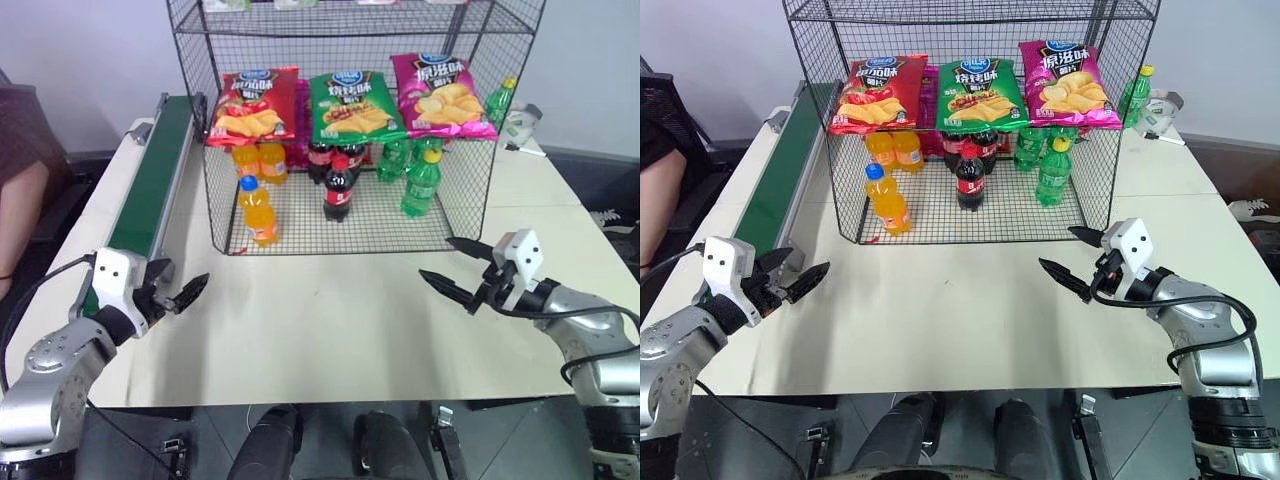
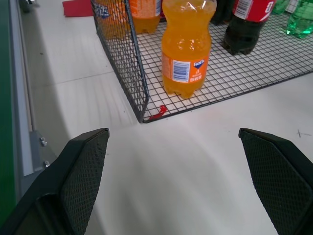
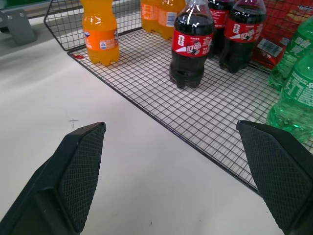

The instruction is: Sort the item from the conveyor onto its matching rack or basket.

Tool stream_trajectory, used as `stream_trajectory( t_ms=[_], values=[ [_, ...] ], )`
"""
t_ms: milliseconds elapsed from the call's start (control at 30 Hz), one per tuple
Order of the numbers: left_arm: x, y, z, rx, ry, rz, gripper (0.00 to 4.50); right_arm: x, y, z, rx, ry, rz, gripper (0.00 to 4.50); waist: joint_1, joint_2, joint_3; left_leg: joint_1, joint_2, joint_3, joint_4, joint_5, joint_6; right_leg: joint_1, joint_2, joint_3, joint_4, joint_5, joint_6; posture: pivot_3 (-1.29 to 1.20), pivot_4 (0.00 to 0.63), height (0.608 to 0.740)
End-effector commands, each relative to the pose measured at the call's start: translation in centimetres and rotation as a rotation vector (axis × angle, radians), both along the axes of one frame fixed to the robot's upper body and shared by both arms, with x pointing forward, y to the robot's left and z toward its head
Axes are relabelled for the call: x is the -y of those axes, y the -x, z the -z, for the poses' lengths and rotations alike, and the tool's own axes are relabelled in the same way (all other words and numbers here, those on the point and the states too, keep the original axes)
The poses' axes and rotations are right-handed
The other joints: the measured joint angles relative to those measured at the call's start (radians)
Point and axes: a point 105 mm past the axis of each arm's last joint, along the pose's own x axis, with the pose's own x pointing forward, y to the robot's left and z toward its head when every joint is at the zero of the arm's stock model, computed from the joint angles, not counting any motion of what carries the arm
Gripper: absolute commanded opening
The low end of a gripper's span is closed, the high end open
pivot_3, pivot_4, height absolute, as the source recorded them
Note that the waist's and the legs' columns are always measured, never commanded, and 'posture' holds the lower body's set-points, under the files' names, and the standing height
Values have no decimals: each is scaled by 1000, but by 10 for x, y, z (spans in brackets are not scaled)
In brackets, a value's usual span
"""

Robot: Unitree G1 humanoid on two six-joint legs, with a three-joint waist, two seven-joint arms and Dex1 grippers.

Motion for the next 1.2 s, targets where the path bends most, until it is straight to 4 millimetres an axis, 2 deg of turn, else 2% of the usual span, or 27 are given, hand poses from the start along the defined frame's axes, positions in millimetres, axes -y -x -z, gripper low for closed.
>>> stream_trajectory(
  t_ms=[33,633,1200],
  values=[
    [-1,3,-15,54,-16,-1,4437,-5,-1,-11,49,-5,-17,4500,0,0,0,0,0,0,0,0,0,0,0,0,0,0,0,0,150,740],
    [-3,2,-15,51,6,-25,4437,-17,-2,-21,70,2,-17,4500,0,0,0,0,0,0,0,0,0,0,0,0,0,0,0,0,150,740],
    [0,8,-17,36,-2,-21,4437,-23,-1,-21,64,-5,-23,4500,0,0,0,0,0,0,0,-1,-1,0,0,0,0,0,0,0,150,740]
  ],
)
